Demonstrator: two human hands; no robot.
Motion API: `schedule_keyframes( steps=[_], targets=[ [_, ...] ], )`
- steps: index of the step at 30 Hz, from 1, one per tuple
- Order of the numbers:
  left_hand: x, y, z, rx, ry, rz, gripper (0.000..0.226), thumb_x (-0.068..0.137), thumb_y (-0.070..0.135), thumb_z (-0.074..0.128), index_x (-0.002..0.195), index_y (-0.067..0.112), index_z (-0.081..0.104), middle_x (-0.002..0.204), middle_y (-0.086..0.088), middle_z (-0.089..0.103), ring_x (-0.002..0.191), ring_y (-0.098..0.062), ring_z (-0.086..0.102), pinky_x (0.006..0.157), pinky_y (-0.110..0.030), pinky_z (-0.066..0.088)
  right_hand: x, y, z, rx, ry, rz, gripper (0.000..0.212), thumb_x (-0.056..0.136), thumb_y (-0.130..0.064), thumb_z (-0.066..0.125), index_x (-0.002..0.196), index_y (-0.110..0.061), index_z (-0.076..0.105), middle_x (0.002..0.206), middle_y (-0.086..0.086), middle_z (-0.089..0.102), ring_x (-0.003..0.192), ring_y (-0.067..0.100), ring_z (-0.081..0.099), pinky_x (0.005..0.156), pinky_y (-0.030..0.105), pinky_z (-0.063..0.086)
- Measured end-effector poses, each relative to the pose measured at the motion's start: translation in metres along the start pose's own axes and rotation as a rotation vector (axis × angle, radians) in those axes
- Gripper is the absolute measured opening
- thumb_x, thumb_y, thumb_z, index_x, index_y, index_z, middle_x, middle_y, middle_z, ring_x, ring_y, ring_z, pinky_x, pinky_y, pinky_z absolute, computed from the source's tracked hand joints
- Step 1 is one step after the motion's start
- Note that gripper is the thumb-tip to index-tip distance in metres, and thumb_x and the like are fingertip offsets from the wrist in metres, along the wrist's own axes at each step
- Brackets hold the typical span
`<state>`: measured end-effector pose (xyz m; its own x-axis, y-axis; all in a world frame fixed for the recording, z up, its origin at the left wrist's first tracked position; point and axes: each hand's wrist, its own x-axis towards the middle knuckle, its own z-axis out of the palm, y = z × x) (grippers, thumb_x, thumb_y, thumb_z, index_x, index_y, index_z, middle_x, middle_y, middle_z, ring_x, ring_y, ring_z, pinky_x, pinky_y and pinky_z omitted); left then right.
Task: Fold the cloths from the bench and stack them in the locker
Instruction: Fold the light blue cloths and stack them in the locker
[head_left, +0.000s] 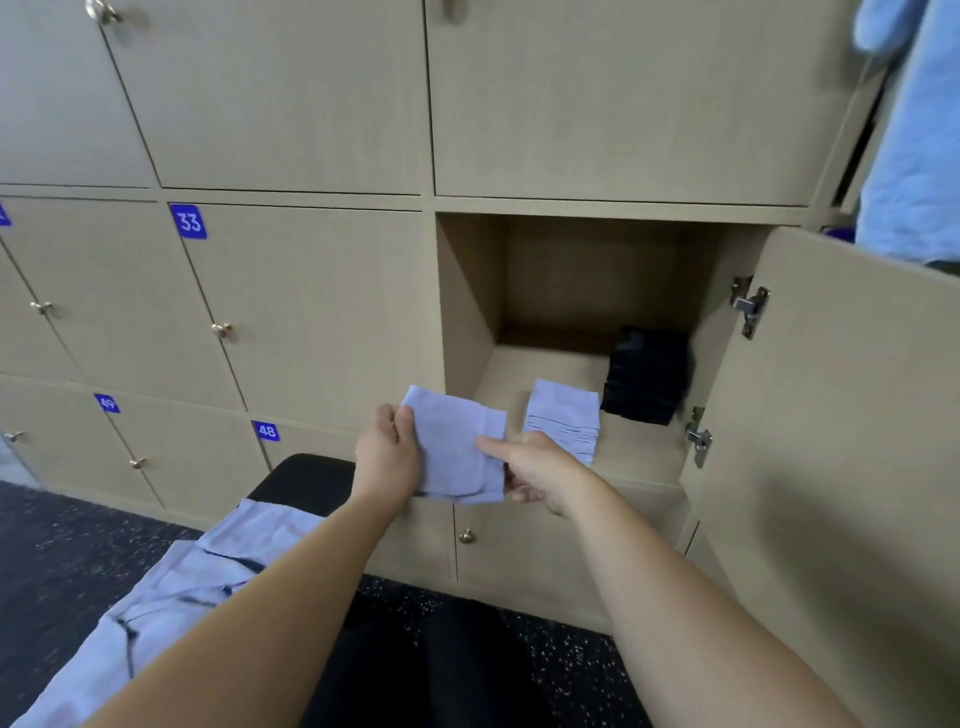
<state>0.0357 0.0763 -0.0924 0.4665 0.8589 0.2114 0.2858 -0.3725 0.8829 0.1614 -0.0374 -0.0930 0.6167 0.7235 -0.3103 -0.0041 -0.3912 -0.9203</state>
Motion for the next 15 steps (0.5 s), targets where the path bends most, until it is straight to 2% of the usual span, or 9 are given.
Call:
schedule_keyframes(
  steps=[2,3,4,6,8,11,13,15],
  targets=[
    [-0.003,0.004,0.006,0.001,-0.026,0.009,0.030,0.105,0.031,0.034,0.092,0.007,0.045,0.074,-0.003,0.051,0.066,-0.016,0.047,0.054,-0.027,0.030,-0.004,0.001,-0.005,0.060,-0.023,0.008,0.017,0.096,-0.035,0.055,0.095,-0.017,0.057,0.091,0.007,0.062,0.077,0.022,0.062,0.064,0.028,0.053],
    [-0.004,0.005,0.009,0.012,-0.048,0.015,0.028,0.104,0.032,0.035,0.095,0.009,0.046,0.074,-0.002,0.053,0.068,-0.017,0.049,0.054,-0.028,0.031,-0.006,0.002,-0.008,0.069,-0.028,0.000,0.015,0.098,-0.034,0.051,0.099,-0.019,0.055,0.095,0.006,0.064,0.077,0.022,0.065,0.062,0.028,0.056],
    [-0.005,0.006,0.011,0.045,-0.078,0.032,0.026,0.104,0.034,0.037,0.097,0.011,0.046,0.074,-0.002,0.055,0.068,-0.018,0.051,0.056,-0.030,0.033,-0.007,0.003,-0.010,0.039,-0.023,-0.017,0.013,0.100,-0.033,0.047,0.097,-0.021,0.052,0.091,0.004,0.065,0.070,0.020,0.066,0.054,0.025,0.054],
    [-0.006,0.007,0.016,0.177,-0.137,0.095,0.026,0.102,0.038,0.041,0.101,0.012,0.043,0.072,-0.003,0.057,0.070,-0.024,0.056,0.059,-0.034,0.036,-0.009,0.006,-0.013,-0.076,0.040,-0.085,0.019,0.102,-0.030,0.043,0.085,-0.024,0.043,0.077,0.003,0.062,0.048,0.015,0.061,0.037,0.019,0.039],
    [-0.006,0.007,0.022,0.246,-0.170,0.136,0.030,0.098,0.041,0.048,0.102,0.012,0.041,0.075,-0.003,0.058,0.071,-0.025,0.057,0.059,-0.034,0.038,-0.008,0.010,-0.016,-0.117,0.125,-0.155,0.025,0.101,-0.025,0.045,0.078,-0.023,0.037,0.070,0.001,0.055,0.038,0.014,0.052,0.033,0.018,0.029],
    [-0.004,0.007,0.034,0.128,-0.242,0.008,0.036,0.094,0.045,0.058,0.096,0.011,0.046,0.077,0.001,0.055,0.067,-0.014,0.051,0.054,-0.026,0.034,-0.006,0.018,-0.025,-0.057,0.217,-0.181,0.026,0.098,-0.022,0.050,0.076,-0.018,0.036,0.074,-0.001,0.050,0.040,0.017,0.049,0.033,0.016,0.030],
    [-0.002,0.000,0.042,-0.017,-0.327,-0.134,0.038,0.093,0.046,0.058,0.079,0.013,0.045,0.070,0.000,0.047,0.060,-0.016,0.042,0.054,-0.024,0.030,-0.003,0.027,-0.033,-0.015,0.291,-0.179,0.023,0.095,-0.022,0.053,0.080,-0.014,0.039,0.078,0.003,0.051,0.041,0.017,0.050,0.036,0.017,0.033],
    [0.001,-0.010,0.051,-0.154,-0.404,-0.243,0.038,0.094,0.040,0.058,0.074,0.013,0.041,0.069,-0.005,0.037,0.061,-0.019,0.034,0.054,-0.026,0.031,0.000,0.036,-0.040,0.020,0.362,-0.173,0.017,0.093,-0.021,0.056,0.084,-0.010,0.046,0.079,0.003,0.053,0.043,0.017,0.050,0.043,0.022,0.041]
  ],
)
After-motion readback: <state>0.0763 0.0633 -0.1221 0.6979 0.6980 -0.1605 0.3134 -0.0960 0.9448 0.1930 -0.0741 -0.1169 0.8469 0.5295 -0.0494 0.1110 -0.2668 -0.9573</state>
